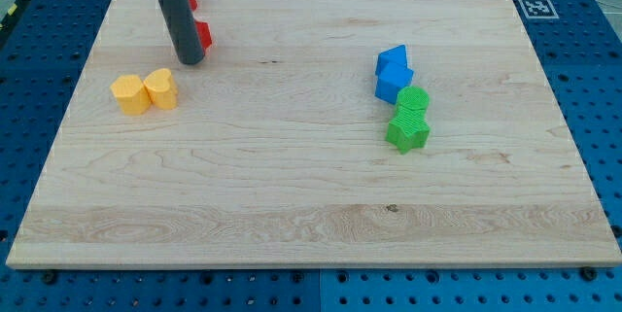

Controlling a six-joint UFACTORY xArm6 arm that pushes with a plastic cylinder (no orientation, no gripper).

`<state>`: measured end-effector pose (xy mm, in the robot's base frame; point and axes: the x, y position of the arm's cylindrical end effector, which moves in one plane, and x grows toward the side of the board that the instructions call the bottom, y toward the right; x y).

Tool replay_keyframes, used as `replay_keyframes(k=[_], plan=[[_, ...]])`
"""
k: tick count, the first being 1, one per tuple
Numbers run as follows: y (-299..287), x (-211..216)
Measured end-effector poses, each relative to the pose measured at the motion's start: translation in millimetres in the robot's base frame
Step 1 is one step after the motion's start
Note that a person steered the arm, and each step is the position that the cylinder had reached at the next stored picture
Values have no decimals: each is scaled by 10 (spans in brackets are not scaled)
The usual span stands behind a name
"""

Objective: Separate the yellow heart and yellow hexagon

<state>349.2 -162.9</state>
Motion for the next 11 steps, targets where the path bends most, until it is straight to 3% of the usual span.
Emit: replay_keyframes(k=[2,4,11], plan=[[194,-70],[-202,-443],[-197,-418]])
